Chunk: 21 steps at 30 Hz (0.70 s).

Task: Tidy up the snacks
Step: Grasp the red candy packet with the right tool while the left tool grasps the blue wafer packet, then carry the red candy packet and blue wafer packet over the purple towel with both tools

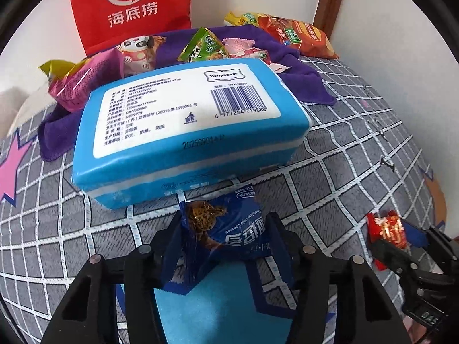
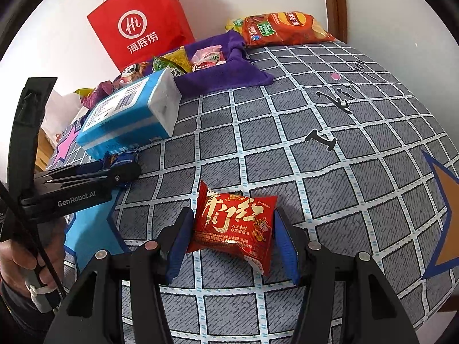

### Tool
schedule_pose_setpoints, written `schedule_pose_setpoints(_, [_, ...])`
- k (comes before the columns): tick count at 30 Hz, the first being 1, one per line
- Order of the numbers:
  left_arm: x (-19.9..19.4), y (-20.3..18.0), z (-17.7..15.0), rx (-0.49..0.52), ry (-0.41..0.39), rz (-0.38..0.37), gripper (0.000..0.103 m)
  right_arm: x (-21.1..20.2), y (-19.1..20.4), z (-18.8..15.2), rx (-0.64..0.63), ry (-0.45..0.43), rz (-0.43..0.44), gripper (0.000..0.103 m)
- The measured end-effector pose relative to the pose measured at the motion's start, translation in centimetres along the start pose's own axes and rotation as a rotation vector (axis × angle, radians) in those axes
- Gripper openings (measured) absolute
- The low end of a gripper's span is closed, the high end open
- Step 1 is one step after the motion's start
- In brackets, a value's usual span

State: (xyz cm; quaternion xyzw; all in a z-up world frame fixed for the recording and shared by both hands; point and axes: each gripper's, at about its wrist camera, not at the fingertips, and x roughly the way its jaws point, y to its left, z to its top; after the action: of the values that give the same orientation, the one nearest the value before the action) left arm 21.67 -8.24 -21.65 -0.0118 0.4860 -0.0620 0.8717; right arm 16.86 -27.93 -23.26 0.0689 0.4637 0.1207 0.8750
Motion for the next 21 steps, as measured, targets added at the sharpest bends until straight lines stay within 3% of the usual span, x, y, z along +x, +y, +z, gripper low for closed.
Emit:
schedule_pose_setpoints(7, [-0.8,1.9,-0.7,-0.104,0.022,-0.104,0.046,-0.1,0.3,-0.3,0.002,0.005,-0.012,0.056])
schedule_pose_setpoints(21, [-3.3,4.7,-2.1,-0.133,-0.004,-0.153,0.045,-1.5,2.8,0.2,-0.037,0.010,0.010,0.055])
